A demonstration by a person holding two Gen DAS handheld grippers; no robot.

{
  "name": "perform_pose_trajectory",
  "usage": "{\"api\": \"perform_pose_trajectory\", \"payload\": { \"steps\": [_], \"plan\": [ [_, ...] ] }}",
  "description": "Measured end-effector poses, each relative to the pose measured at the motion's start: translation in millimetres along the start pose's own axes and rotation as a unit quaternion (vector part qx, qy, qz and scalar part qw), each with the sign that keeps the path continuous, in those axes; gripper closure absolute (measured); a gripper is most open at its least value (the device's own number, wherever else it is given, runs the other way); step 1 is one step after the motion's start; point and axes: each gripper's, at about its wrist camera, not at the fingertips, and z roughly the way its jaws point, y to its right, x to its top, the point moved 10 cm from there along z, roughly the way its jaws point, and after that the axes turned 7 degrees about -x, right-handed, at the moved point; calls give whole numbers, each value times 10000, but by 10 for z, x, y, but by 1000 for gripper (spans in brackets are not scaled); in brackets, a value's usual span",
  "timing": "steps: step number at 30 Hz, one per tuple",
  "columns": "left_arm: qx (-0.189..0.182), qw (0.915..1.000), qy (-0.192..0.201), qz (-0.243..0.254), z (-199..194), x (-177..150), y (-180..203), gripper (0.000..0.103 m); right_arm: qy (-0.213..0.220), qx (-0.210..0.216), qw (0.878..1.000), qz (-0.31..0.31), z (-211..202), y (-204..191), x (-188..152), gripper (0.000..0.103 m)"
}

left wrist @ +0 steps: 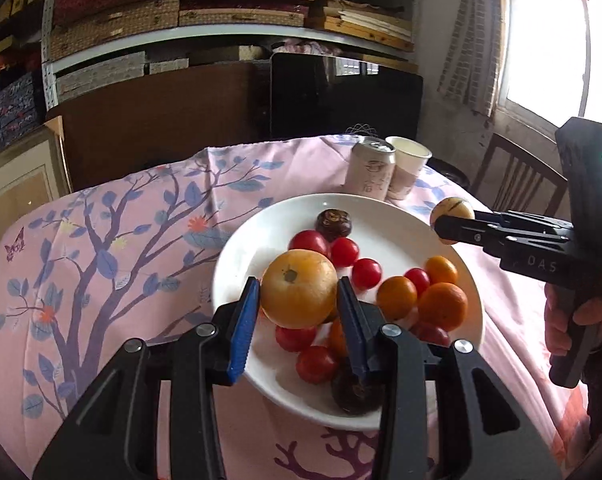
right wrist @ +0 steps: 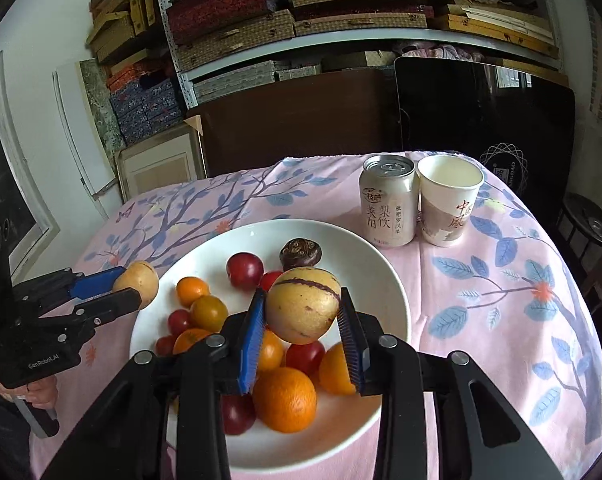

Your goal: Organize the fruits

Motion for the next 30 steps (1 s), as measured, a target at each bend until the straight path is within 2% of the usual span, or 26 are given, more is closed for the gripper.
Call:
{"api": "perform_pose_trajectory", "payload": {
  "steps": [2, 7, 10, 11, 12, 13, 14, 16, 20, 24, 26, 28, 30],
  "plan": [
    [235, 9997, -37, 98, 85, 18, -84, 64, -138, -35, 9998, 115, 168, 26, 34, 68],
    [430, 9989, 6, 208, 270, 112, -146, 64, -193, -60, 9992, 337, 350, 68, 81, 67],
    [335, 9994, 114, 27, 343, 179, -180, 63, -182, -59, 9990, 407, 412, 87, 97, 66],
    [347, 9993, 140, -22, 356, 183, -195, 57, -205, -11, 9990, 391, 430, 79, 90, 63],
    [384, 9991, 192, -39, 350, 186, -208, 27, -202, 6, 9991, 364, 425, 86, 79, 38],
    [432, 9988, 247, -18, 327, 185, -210, 8, -155, -129, 9991, 363, 407, 118, 74, 12],
    [488, 9980, 391, 25, 267, 195, -208, 5, -74, -218, 9991, 361, 369, 150, 78, 8],
    [410, 9978, 525, 76, 143, 193, -161, 5, 38, -349, 9991, 251, 264, 185, 70, 7],
    [207, 9993, 318, 45, -89, 15, -51, 5, -22, -234, 9997, 114, -62, 185, -108, 5],
    [70, 9999, 54, 113, -346, -418, 99, 5, -111, -212, 9985, -483, -453, 29, -525, 4],
    [-32, 9996, -89, 280, -456, -684, 240, 4, -326, -195, 9967, -723, -531, -58, -764, 4],
    [-118, 9990, -101, 417, -551, -895, 387, 4, -410, 33, 9970, -654, -546, -147, -922, 4],
    [-469, 9976, -94, 507, -630, -1077, 617, 4, -620, 387, 9957, -576, -516, -271, -1031, 4]
  ]
}}
